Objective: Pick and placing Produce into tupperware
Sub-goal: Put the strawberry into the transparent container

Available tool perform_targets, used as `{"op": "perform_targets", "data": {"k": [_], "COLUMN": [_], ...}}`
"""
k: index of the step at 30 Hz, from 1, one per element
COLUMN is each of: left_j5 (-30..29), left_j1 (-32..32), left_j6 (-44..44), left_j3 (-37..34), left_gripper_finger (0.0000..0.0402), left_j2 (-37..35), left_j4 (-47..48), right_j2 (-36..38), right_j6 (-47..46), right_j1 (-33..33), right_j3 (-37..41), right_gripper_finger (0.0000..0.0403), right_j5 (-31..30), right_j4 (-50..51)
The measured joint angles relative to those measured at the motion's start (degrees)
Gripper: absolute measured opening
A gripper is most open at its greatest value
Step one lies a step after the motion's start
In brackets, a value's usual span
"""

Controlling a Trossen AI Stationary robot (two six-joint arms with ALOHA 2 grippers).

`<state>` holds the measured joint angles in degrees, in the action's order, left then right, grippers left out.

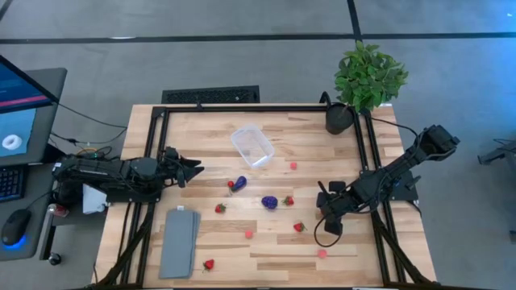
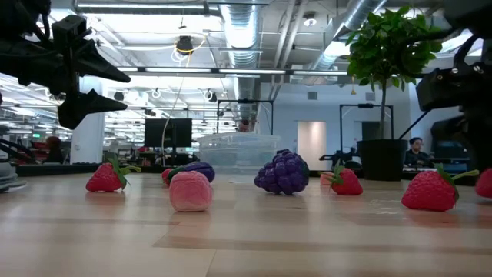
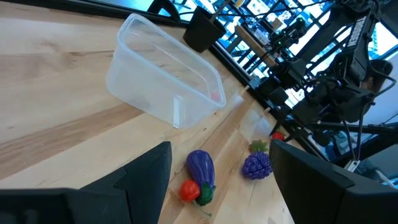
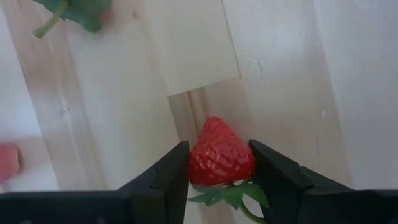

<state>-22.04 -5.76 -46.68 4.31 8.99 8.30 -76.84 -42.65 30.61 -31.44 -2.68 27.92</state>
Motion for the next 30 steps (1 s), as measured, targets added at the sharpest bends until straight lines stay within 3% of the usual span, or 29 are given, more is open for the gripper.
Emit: {"op": "perform_targets", "data": {"k": [30], "left_j5": [0.0], "left_j1": [0.0], "left_j6": [0.0], "left_j3": [0.0], "left_gripper_finger": [0.0261], "left_j2": [0.0], "left_j4": [0.0], "right_j2": [0.0], "right_j6": [-0.5], "right_j1": [0.0], "right_j3": [0.0], "right_gripper_finger": [0.0172], "right_j5": [-0.2], "right_j4": [-0.5]}}
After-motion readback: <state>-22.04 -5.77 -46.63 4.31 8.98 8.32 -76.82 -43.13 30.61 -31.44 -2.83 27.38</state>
